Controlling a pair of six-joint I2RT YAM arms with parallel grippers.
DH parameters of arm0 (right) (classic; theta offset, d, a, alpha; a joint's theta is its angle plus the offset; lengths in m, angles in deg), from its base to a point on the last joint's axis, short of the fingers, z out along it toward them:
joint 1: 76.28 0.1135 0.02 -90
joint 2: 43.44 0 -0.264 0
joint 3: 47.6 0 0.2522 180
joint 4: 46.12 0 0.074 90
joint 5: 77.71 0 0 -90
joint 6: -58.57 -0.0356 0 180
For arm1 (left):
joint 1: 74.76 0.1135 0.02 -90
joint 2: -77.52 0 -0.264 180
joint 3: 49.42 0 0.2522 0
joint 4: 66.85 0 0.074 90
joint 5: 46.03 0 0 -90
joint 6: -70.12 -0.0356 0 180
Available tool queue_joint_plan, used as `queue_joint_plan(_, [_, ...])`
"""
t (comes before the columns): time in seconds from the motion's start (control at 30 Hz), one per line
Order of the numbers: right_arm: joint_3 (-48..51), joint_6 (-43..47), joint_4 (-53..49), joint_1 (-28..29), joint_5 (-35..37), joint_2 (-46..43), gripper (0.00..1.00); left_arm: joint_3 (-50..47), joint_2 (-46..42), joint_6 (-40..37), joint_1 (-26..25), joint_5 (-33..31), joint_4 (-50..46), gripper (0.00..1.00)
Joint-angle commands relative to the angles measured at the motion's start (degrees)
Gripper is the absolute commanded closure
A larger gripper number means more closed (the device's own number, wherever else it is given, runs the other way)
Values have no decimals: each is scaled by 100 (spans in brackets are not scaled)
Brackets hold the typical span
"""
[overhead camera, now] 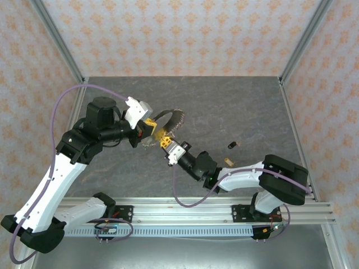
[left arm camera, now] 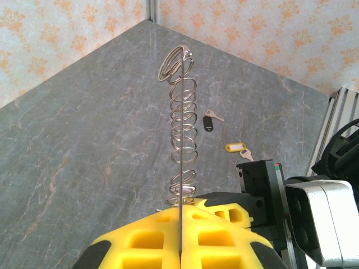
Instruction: Put the keys on the keyring
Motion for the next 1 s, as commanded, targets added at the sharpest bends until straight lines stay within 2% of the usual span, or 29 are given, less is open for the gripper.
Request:
queue_joint_plan(0.0, [-144,-101,141,-3,89,22,100,26,-166,125,-33,-100,387,100])
queue_joint_plan(0.13, [-24,-289,172,-3,70,-95,100,-111,-154,427,-30,-446,573,100])
queue_joint_plan(0.37, [193,-906,-47,-170,-248,-501,100,-508,-41,1210,-34,-681,964,100])
queue_joint_plan(0.47, [233,-1266,-513,-378,-586,-770,100,-746,-15,1695,-21,-811,1168,100])
queue_joint_plan(0.63, [215,-1899,-1344,-788,-1172,-1089,100,-1223,137,2594,-9,-834,1626,92])
queue_joint_plan(0.77, [139,-2370,-2141,-1202,-1931,-1349,100,-1616,330,3310,110,-789,2075,80])
queue_joint_plan(0.97, [41,-2706,-2934,-1600,-2436,-1431,100,-2153,779,4135,175,-766,2827,78])
